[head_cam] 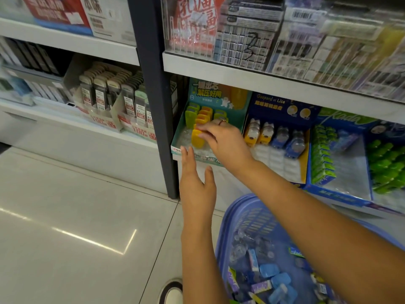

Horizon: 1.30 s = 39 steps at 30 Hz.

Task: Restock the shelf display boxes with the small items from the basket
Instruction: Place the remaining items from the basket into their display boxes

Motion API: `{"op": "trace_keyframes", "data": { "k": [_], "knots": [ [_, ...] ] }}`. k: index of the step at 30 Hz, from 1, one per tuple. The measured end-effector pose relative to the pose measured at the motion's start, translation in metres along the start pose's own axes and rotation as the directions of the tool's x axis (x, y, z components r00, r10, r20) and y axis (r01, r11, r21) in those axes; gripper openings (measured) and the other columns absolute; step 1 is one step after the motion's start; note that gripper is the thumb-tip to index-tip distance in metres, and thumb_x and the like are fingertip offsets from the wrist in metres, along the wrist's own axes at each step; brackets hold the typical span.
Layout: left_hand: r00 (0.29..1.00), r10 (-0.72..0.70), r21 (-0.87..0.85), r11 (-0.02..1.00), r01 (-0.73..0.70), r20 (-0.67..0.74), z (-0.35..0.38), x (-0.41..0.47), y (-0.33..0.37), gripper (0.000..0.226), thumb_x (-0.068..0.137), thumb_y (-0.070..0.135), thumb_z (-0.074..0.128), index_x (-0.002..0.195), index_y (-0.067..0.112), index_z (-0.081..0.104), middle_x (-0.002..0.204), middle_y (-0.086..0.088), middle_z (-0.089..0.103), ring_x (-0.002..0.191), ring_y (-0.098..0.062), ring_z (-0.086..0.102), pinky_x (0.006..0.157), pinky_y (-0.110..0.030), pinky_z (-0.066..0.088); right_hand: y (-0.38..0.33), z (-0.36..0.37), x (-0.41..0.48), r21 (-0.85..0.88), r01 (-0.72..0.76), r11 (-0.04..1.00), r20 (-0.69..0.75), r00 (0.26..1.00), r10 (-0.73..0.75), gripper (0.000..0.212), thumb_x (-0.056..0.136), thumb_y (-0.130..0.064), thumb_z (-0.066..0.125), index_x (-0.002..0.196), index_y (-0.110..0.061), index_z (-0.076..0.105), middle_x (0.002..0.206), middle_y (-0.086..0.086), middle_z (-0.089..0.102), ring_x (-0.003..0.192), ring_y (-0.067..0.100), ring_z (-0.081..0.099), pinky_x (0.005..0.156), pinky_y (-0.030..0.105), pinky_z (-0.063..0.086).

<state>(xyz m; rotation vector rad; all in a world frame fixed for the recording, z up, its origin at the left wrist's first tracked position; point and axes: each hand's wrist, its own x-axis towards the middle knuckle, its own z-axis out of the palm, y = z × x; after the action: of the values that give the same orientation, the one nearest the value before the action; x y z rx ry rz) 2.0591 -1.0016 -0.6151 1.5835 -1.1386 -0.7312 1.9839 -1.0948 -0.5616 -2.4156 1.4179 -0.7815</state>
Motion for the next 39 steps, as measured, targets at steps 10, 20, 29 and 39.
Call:
{"op": "trace_keyframes", "data": {
  "k": [10, 20, 29, 39],
  "knots": [
    [1.0, -0.011, 0.003, 1.0, 0.011, 0.016, 0.0, 0.0, 0.0, 0.065, 0.097, 0.022, 0.052, 0.151, 0.028, 0.017, 0.159, 0.017, 0.009, 0.141, 0.004, 0.015, 0.107, -0.011, 0.017, 0.009, 0.016, 0.002, -0.238, 0.091, 0.967, -0.029, 0.995, -0.1, 0.029, 0.092, -0.014, 0.057, 0.121, -0.014, 0.061, 0.124, 0.01, 0.059, 0.111, 0.028, 0.058, 0.089, 0.038, 0.051],
    [0.997, -0.027, 0.046, 0.999, 0.024, 0.068, -0.006, 0.003, 0.004, 0.067, 0.097, 0.023, 0.052, 0.152, 0.022, 0.015, 0.159, 0.014, 0.009, 0.14, 0.002, 0.018, 0.099, -0.003, 0.014, 0.004, 0.015, 0.001, -0.405, 0.144, 0.903, 0.129, 0.987, -0.1, 0.046, 0.097, -0.009, 0.046, 0.142, -0.013, 0.04, 0.151, 0.003, 0.037, 0.134, 0.02, 0.042, 0.1, 0.038, 0.047],
    [0.993, 0.103, -0.005, 0.995, -0.103, 0.054, -0.004, -0.034, 0.039, 0.029, 0.097, 0.017, 0.051, 0.124, 0.011, 0.06, 0.117, -0.002, 0.064, 0.105, -0.011, 0.06, 0.082, -0.001, 0.041, 0.005, -0.078, -0.093, 0.02, -0.083, 0.996, 0.025, 0.996, 0.083, 0.026, 0.095, -0.028, 0.053, 0.099, -0.01, 0.071, 0.094, 0.01, 0.072, 0.085, 0.022, 0.065, 0.078, 0.038, 0.05],
    [0.409, -0.287, 0.448, 0.808, -0.383, 0.866, 0.124, -0.134, -0.006, 0.027, 0.095, 0.012, 0.048, 0.114, 0.0, 0.064, 0.119, -0.02, 0.062, 0.11, -0.032, 0.058, 0.087, -0.034, 0.044, 0.145, -0.054, -0.337, -0.41, -0.453, 0.791, 0.766, 0.3, 0.569, 0.038, 0.087, -0.019, 0.063, 0.123, -0.01, 0.057, 0.114, 0.008, 0.057, 0.103, 0.025, 0.055, 0.085, 0.029, 0.044]
  ]
}}
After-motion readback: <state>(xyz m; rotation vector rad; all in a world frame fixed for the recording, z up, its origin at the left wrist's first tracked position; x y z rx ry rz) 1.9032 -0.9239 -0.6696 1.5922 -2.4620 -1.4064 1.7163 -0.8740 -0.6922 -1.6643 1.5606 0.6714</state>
